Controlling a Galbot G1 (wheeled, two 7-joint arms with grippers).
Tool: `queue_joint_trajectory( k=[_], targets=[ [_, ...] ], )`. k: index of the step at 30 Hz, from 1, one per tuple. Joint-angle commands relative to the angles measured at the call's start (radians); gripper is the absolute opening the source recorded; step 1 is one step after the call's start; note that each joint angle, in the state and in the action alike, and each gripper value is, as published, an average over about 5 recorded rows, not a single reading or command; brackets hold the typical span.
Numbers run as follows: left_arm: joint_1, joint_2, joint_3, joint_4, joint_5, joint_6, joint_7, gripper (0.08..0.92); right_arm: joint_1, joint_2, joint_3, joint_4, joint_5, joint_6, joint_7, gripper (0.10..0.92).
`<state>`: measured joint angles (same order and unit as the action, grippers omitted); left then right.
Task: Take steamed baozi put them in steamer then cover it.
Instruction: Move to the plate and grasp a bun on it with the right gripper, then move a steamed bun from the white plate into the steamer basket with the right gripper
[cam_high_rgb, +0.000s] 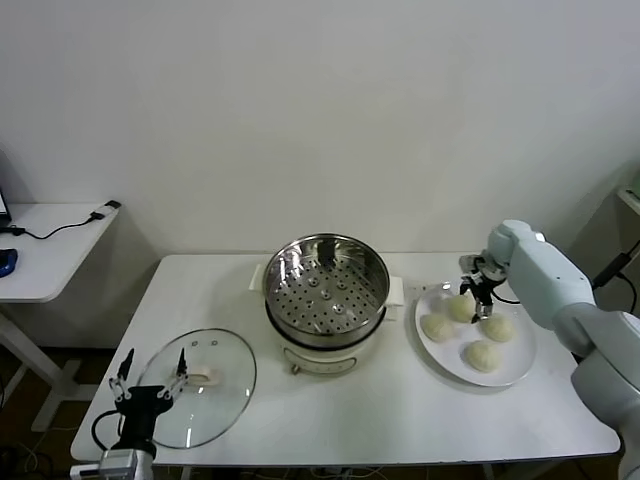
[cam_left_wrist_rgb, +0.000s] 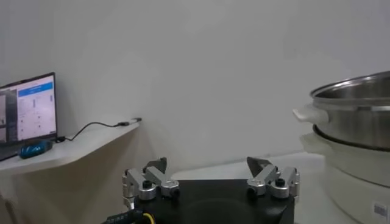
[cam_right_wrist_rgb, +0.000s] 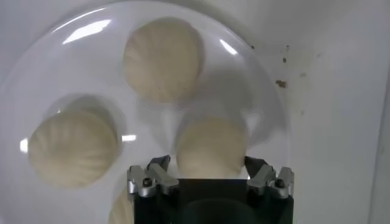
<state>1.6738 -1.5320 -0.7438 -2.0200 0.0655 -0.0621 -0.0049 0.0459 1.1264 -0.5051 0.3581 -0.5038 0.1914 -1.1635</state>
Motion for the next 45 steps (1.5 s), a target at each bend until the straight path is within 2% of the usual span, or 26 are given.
queue_joint_trajectory(
  k=[1, 16, 26, 35, 45],
  targets=[
    [0.006, -0.001, 0.001, 0.001, 0.001, -0.004, 0.0, 0.823, 0.004, 0.027, 0.054, -0.048, -0.059, 0.01, 0.004, 0.744],
    [0.026, -0.004, -0.001, -0.006, -0.003, -0.013, -0.001, 0.823, 0.038, 0.002, 0.025, -0.008, 0.014, 0.023, -0.031, 0.706],
    [0.044, -0.002, -0.004, -0.018, -0.013, -0.02, -0.001, 0.823, 0.276, -0.08, -0.322, 0.225, 0.327, 0.071, -0.11, 0.702],
    [0.063, -0.002, -0.009, -0.026, -0.019, -0.024, -0.003, 0.823, 0.546, 0.051, -0.505, 0.257, 0.462, 0.234, -0.166, 0.704],
    [0.063, 0.0, -0.014, -0.025, -0.017, -0.022, -0.001, 0.823, 0.644, 0.273, -0.551, 0.367, 0.408, 0.42, -0.163, 0.704]
  ],
)
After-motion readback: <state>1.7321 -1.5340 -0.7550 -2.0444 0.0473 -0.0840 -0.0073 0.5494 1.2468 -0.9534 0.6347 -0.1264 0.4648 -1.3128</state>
